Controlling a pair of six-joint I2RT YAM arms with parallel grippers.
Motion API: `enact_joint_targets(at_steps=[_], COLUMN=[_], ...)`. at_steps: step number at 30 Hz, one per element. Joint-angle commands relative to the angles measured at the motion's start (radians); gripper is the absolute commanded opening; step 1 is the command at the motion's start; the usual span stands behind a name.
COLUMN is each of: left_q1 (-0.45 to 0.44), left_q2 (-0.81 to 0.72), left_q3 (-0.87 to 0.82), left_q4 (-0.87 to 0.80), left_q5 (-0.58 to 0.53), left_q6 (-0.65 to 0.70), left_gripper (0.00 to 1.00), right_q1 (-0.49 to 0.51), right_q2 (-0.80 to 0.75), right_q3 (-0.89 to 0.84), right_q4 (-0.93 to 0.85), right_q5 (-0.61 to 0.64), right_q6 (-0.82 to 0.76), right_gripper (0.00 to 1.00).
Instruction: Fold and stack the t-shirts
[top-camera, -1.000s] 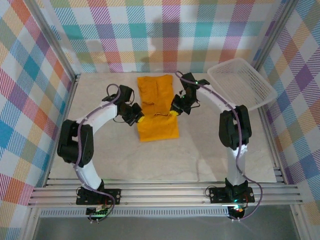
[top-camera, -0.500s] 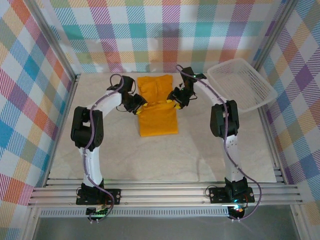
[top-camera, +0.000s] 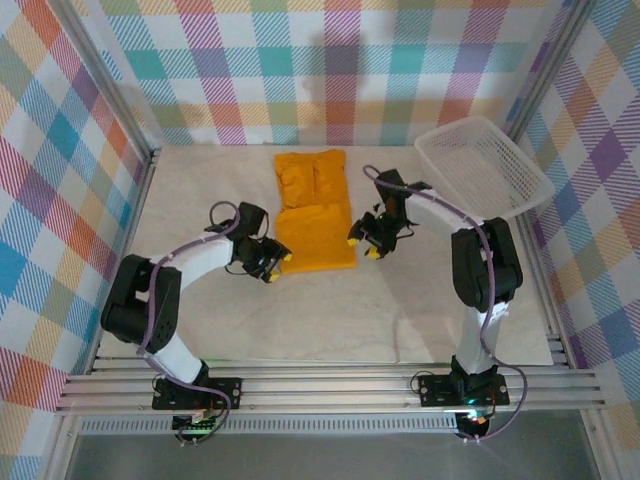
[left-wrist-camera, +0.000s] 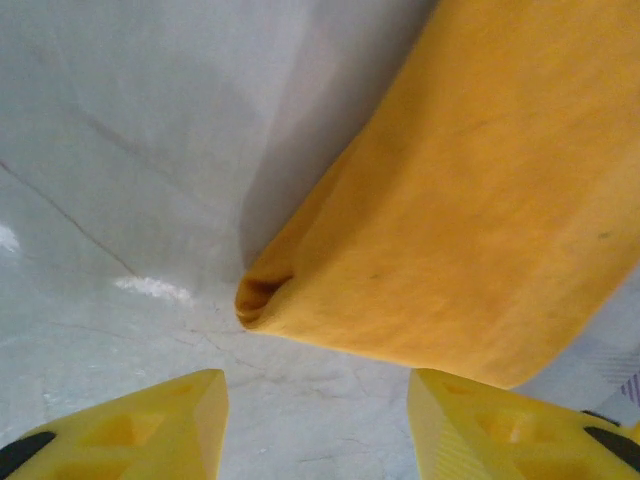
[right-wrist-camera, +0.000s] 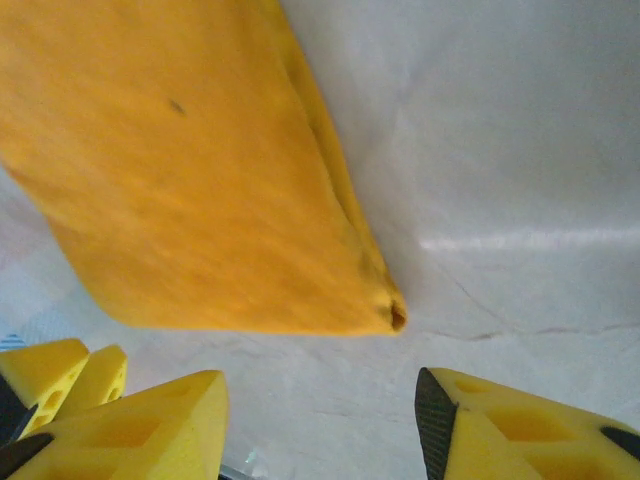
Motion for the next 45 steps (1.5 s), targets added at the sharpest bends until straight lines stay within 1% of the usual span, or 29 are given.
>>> enact_joint_targets(at_steps=[1, 4, 8, 10, 12, 13, 14, 15, 16, 17, 18, 21, 25, 29, 32, 34, 37, 40, 42, 45], left_q1=[-0.012, -0.014, -0.014, -0.013, -0.011, -0.011, -0.011, -0.011, -0.011, -0.011, -0.011, -0.015, -0.054, -0.089, -0.091, -0.091, -0.083, -0.028, 0.012, 0.06], left_q2=[0.061, 0.108, 0.158, 0.184, 0.202, 0.204, 0.197, 0.185, 0.171, 0.151, 0.128, 0.062, -0.055, -0.236, -0.369, -0.412, -0.407, -0.355, -0.284, -0.102], left_q3=[-0.012, -0.001, 0.037, 0.064, 0.094, 0.104, 0.109, 0.114, 0.114, 0.111, 0.102, 0.047, -0.05, -0.131, -0.11, -0.055, 0.041, 0.139, 0.203, 0.341], left_q4=[0.145, 0.156, 0.167, 0.171, 0.169, 0.164, 0.157, 0.142, 0.127, 0.106, 0.063, 0.003, -0.074, -0.149, -0.211, -0.23, -0.252, -0.224, -0.185, -0.119], left_q5=[0.02, 0.015, 0.008, 0.001, -0.007, -0.011, -0.017, -0.02, -0.024, -0.024, -0.02, 0.019, 0.079, 0.121, 0.122, 0.123, 0.106, 0.094, 0.097, 0.117], left_q6=[-0.131, -0.134, -0.121, -0.111, -0.1, -0.095, -0.09, -0.082, -0.071, -0.059, -0.048, -0.01, 0.045, 0.056, 0.041, 0.029, 0.022, -0.005, -0.011, -0.007], left_gripper=[0.51, 0.46, 0.32, 0.22, 0.09, 0.03, 0.0, 0.0, 0.0, 0.0, 0.0, 0.0, 0.0, 0.0, 0.0, 0.0, 0.0, 0.0, 0.0, 0.0], right_q1=[0.013, 0.02, 0.028, 0.029, 0.028, 0.028, 0.029, 0.029, 0.03, 0.03, 0.031, 0.042, 0.082, 0.133, 0.145, 0.143, 0.142, 0.122, 0.09, 0.036], right_q2=[0.02, 0.066, 0.112, 0.132, 0.144, 0.145, 0.141, 0.132, 0.123, 0.11, 0.095, 0.038, -0.058, -0.186, -0.29, -0.346, -0.364, -0.316, -0.263, -0.132], right_q3=[-0.082, -0.067, -0.037, -0.013, 0.012, 0.021, 0.03, 0.035, 0.034, 0.028, 0.015, -0.055, -0.179, -0.273, -0.275, -0.24, -0.14, 0.008, 0.091, 0.236], right_q4=[0.129, 0.136, 0.155, 0.153, 0.148, 0.147, 0.142, 0.137, 0.133, 0.123, 0.113, 0.098, 0.087, 0.051, -0.019, -0.069, -0.134, -0.2, -0.198, -0.189], right_q5=[-0.069, -0.09, -0.109, -0.102, -0.089, -0.081, -0.07, -0.062, -0.055, -0.049, -0.047, -0.061, -0.093, -0.128, -0.124, -0.11, -0.095, -0.071, -0.067, -0.053], right_q6=[0.084, 0.094, 0.131, 0.136, 0.135, 0.134, 0.132, 0.132, 0.13, 0.127, 0.125, 0.113, 0.089, 0.087, 0.104, 0.126, 0.155, 0.175, 0.182, 0.19], right_gripper=[0.52, 0.51, 0.46, 0.41, 0.27, 0.19, 0.11, 0.05, 0.01, 0.0, 0.0, 0.0, 0.0, 0.0, 0.0, 0.0, 0.0, 0.0, 0.0, 0.0])
